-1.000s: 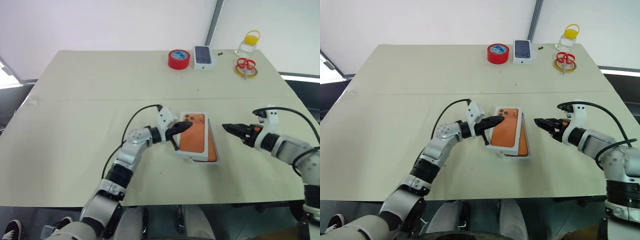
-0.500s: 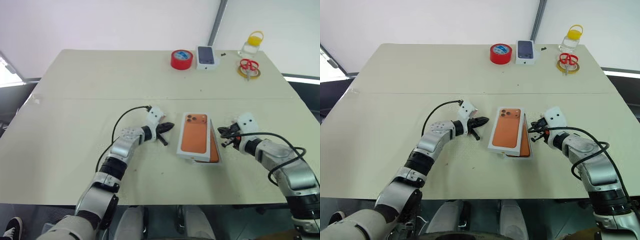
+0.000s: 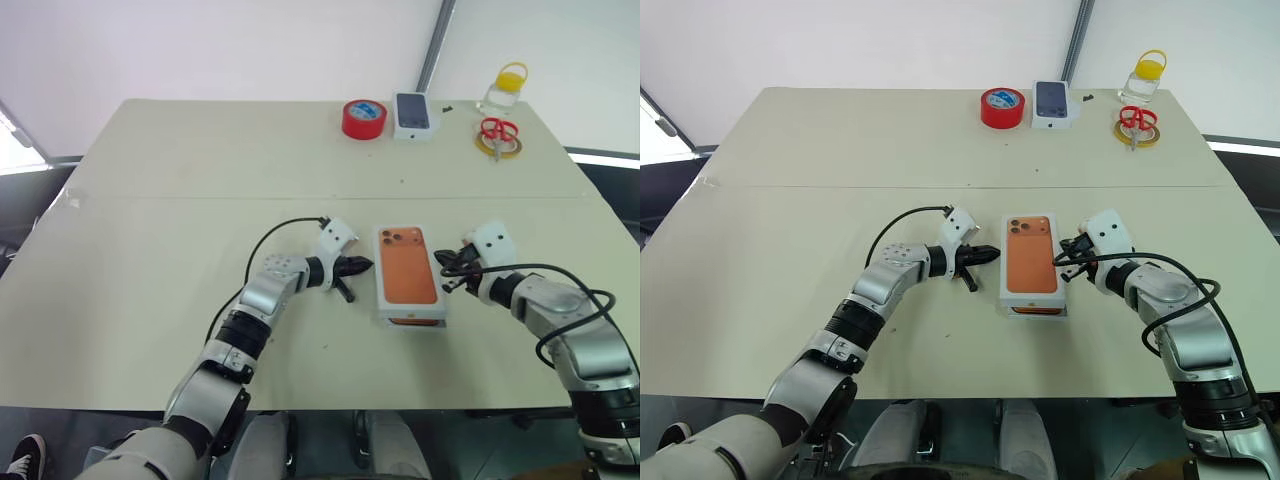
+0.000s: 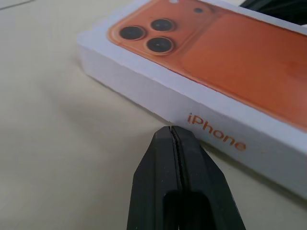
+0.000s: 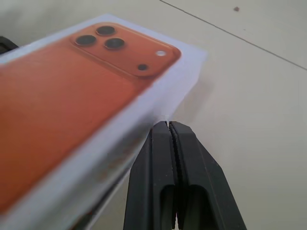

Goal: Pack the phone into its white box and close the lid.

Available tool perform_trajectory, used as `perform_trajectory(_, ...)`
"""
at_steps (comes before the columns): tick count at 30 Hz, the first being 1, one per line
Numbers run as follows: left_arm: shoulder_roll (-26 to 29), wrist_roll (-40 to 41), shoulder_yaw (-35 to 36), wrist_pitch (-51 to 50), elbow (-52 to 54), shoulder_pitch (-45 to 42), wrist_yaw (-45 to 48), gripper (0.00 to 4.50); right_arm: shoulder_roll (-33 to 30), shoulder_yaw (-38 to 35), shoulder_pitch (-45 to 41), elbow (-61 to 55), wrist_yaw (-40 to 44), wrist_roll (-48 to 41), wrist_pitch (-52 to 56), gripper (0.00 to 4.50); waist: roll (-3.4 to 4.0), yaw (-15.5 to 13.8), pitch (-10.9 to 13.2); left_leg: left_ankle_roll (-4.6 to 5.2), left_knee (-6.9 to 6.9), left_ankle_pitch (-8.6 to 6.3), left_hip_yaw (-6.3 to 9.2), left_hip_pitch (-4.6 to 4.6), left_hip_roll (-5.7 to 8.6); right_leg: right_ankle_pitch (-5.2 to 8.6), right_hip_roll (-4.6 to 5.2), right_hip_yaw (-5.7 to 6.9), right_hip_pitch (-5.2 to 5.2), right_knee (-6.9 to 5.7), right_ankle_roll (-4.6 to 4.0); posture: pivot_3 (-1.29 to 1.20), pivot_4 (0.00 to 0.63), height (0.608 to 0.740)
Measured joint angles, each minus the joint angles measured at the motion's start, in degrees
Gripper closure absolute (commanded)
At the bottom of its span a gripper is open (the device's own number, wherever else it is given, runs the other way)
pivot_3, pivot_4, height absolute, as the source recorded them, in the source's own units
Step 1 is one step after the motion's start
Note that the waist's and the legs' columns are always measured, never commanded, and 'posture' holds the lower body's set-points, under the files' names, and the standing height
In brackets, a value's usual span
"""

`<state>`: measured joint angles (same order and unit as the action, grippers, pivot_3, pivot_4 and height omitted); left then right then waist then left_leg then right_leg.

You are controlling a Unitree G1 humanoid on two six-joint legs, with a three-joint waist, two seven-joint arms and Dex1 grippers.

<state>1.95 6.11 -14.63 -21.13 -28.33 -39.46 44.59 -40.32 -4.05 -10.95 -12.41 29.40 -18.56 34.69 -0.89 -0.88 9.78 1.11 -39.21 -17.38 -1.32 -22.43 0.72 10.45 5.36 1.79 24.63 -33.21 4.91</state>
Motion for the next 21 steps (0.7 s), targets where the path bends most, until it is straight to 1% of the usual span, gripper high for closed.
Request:
perform_trajectory(6,-0.35,-0.42,-1.14,-1.05,1.44,-0.12,0.73,4.5,-2.0,-0.36,1.22,-1.58,2.02,0.99,-0.18,4.44,-0.01,-0.12,0.01,0.0,0.0,0.0,0.01,-0.02,0.02,0.0,0.01,0.0,0.0,0.01,0.01,0.0,0.15,0.74)
perform_trajectory(11,-0.42,-0.63,-2.09,-1.94,2.98,-0.12,1.18,4.5,-2.06,-0.69,3.05,-3.8,3.65,0.89,0.19,4.44,-0.01,0.01,0.01,0.0,0.0,0.0,-0.01,-0.02,0.03,0.0,0.03,0.0,0.01,0.0,0.01,0.0,0.15,0.74)
perform_trajectory(16,-0.16,-0.71,-2.38,-1.96,3.01,-0.11,1.05,4.5,-1.95,-0.79,3.35,-3.88,3.07,2.0,0.08,4.44,-0.01,0.02,0.01,0.0,-0.01,0.0,0.0,0.0,0.03,0.0,0.02,0.0,0.0,-0.01,0.01,0.0,0.15,0.74)
perform_trajectory(21,0.38,-0.7,-2.23,-1.95,3.0,-0.08,0.78,4.5,0.56,-4.9,1.15,-0.74,1.92,0.14,1.02,4.44,-0.01,0.02,0.01,0.0,-0.01,0.0,-0.01,0.0,0.03,-0.01,0.03,-0.01,0.01,-0.01,0.01,0.0,0.15,0.74)
